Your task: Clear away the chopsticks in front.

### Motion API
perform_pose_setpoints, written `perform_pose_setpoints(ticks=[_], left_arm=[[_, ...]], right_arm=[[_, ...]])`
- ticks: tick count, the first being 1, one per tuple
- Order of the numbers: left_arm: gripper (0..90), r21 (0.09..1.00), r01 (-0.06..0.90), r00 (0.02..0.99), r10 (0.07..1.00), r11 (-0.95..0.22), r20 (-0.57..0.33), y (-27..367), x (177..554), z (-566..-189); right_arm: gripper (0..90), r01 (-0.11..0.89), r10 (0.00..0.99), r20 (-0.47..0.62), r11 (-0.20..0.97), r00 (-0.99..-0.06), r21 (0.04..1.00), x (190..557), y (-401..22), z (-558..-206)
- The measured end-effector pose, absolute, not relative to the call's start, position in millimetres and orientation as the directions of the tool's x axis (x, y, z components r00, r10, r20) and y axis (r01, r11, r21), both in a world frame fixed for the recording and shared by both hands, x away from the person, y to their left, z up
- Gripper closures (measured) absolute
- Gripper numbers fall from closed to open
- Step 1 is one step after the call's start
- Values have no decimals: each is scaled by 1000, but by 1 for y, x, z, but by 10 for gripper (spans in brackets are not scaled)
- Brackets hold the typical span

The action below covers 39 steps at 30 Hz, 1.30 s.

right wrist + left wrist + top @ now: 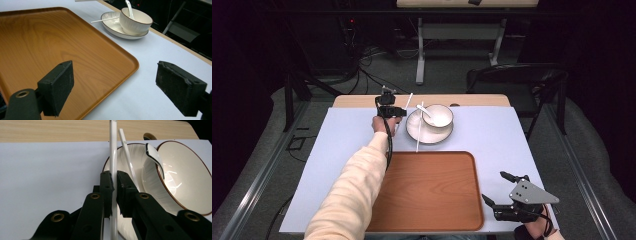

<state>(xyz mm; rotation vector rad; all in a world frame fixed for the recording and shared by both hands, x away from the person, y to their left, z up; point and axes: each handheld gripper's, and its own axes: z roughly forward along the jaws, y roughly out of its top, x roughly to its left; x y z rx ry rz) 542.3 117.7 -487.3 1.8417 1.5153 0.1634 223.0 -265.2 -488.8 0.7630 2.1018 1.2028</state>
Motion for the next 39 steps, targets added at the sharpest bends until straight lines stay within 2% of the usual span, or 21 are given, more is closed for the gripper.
perform_pose_setpoints(ticks=[15, 27, 39], left_arm=[[838, 653, 758, 315, 884, -16, -344, 149, 510, -462], [838, 698, 716, 354, 867, -11, -351, 160, 462, -452], [838, 724, 687, 309, 876, 63, -370, 179, 417, -463]], right_arm=[[144, 184, 722, -210, 425, -659, 886, 223, -265, -489], [144, 184, 722, -210, 426, -660, 886, 224, -265, -489], [144, 184, 720, -210, 427, -661, 886, 224, -264, -489]])
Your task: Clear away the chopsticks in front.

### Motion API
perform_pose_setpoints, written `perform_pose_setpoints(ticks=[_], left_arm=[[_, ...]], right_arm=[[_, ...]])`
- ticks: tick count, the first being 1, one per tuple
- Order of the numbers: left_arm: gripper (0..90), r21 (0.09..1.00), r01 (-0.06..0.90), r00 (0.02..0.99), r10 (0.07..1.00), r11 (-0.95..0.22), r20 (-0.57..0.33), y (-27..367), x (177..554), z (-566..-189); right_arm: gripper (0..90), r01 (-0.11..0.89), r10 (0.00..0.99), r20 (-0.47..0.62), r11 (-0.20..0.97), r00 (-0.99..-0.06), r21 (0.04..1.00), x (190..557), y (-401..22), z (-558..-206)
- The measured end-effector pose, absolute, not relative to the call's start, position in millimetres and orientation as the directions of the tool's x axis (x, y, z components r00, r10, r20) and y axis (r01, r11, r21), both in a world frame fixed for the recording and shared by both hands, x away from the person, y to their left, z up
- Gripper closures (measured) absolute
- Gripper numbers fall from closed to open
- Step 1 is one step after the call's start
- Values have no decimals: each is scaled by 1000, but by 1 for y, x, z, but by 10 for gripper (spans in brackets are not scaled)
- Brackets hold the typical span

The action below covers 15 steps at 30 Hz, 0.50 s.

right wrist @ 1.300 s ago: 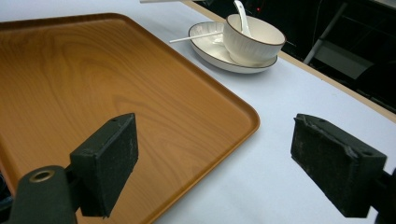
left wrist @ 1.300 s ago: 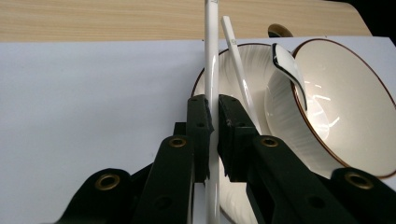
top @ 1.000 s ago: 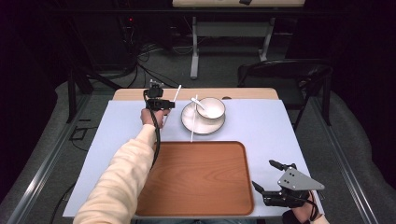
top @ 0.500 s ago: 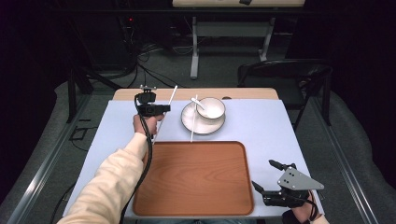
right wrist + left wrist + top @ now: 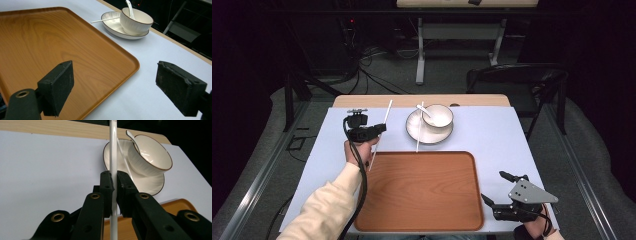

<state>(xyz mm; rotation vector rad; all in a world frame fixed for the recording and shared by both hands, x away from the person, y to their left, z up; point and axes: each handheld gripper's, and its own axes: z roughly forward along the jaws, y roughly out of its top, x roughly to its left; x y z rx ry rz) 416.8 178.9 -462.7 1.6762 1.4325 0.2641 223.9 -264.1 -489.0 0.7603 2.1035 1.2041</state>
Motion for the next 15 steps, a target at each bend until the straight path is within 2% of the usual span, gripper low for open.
perform_pose_setpoints(ticks=[15], left_arm=[[838, 701, 709, 279, 880, 80, -383, 192, 361, -496]], right_arm=[[144, 185, 717, -208, 428, -665, 885, 224, -264, -489]])
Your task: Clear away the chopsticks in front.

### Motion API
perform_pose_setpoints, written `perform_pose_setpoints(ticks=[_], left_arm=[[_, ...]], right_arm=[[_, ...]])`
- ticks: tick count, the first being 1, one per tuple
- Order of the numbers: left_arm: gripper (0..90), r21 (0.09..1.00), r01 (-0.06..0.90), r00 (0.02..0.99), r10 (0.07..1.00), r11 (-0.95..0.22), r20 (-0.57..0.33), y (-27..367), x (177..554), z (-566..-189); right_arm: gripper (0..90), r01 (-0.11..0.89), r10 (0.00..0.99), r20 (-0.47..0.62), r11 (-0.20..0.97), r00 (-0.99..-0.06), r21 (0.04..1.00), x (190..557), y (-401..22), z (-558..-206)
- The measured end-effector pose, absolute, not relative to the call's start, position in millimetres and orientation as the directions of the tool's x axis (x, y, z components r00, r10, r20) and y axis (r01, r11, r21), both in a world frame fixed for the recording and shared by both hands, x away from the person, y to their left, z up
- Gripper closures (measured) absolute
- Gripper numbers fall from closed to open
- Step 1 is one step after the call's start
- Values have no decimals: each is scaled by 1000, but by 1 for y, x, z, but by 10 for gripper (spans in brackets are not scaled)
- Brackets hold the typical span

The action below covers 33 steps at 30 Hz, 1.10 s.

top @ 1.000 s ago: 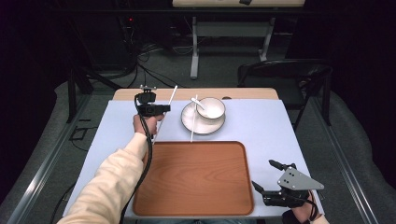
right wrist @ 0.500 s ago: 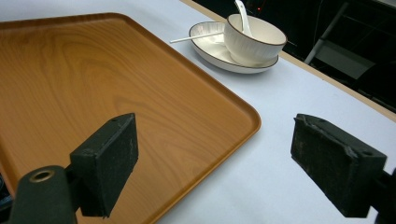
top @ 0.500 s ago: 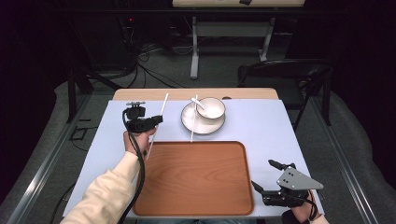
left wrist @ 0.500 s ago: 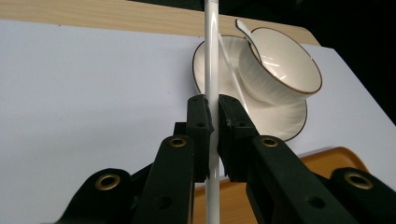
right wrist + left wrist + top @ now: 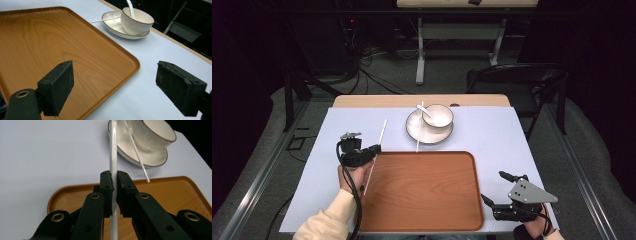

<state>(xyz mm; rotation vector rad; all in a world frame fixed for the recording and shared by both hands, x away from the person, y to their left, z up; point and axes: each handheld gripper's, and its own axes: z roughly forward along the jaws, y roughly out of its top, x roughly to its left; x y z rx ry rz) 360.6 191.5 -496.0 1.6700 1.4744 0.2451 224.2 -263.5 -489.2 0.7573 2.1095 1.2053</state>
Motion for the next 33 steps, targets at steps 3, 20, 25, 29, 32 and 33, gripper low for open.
perform_pose_setpoints(ticks=[3, 20, 25, 29, 32, 33], left_arm=[[838, 695, 714, 267, 883, 87, -385, 195, 354, -501], [837, 621, 777, 175, 913, 103, -369, 205, 323, -526], [838, 598, 795, 162, 917, 97, -364, 202, 320, -534], [837, 590, 803, 157, 927, 80, -340, 199, 318, -539], [837, 577, 814, 153, 932, 69, -327, 199, 318, -541], [837, 577, 814, 153, 932, 69, -327, 199, 318, -541]], right_arm=[[144, 185, 720, -209, 427, -662, 885, 224, -264, -489], [144, 183, 718, -209, 426, -664, 886, 225, -263, -489], [144, 182, 717, -210, 427, -665, 886, 224, -263, -489], [144, 182, 718, -209, 426, -664, 886, 225, -263, -489], [144, 181, 716, -210, 428, -665, 886, 225, -263, -489], [144, 181, 716, -210, 428, -665, 886, 225, -263, -489]])
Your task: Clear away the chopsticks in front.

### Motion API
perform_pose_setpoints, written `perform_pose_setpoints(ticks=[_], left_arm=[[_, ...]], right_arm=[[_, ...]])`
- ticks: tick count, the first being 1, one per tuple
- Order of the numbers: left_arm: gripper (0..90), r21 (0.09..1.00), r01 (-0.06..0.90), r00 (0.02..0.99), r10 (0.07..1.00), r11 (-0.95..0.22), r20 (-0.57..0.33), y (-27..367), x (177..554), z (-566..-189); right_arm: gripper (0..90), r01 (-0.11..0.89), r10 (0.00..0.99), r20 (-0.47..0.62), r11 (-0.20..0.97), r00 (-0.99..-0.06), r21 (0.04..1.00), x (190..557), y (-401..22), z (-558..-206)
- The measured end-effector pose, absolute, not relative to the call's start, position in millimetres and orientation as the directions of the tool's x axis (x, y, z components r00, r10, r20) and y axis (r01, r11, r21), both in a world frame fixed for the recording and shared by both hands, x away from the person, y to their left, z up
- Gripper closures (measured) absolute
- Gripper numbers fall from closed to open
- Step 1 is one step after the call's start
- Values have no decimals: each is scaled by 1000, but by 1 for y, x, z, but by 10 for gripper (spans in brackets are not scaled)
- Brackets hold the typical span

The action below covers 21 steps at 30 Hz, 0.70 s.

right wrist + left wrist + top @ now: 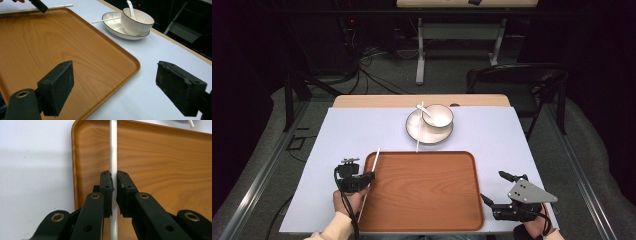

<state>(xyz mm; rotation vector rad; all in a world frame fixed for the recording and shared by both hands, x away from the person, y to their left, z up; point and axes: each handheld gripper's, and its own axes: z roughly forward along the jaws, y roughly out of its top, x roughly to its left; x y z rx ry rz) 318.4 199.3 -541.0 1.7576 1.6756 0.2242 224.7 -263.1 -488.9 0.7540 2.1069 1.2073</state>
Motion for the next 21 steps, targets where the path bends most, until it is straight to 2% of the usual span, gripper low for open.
perform_pose_setpoints(ticks=[15, 19, 21], left_arm=[[821, 558, 830, 161, 948, 21, -276, 199, 315, -546], [799, 560, 828, 166, 946, 20, -279, 199, 315, -546], [734, 563, 826, 174, 944, 16, -282, 200, 315, -546]], right_arm=[[144, 182, 716, -209, 428, -666, 886, 225, -263, -489], [144, 181, 714, -210, 430, -668, 885, 225, -263, -489], [144, 181, 715, -210, 429, -666, 885, 225, -264, -489]])
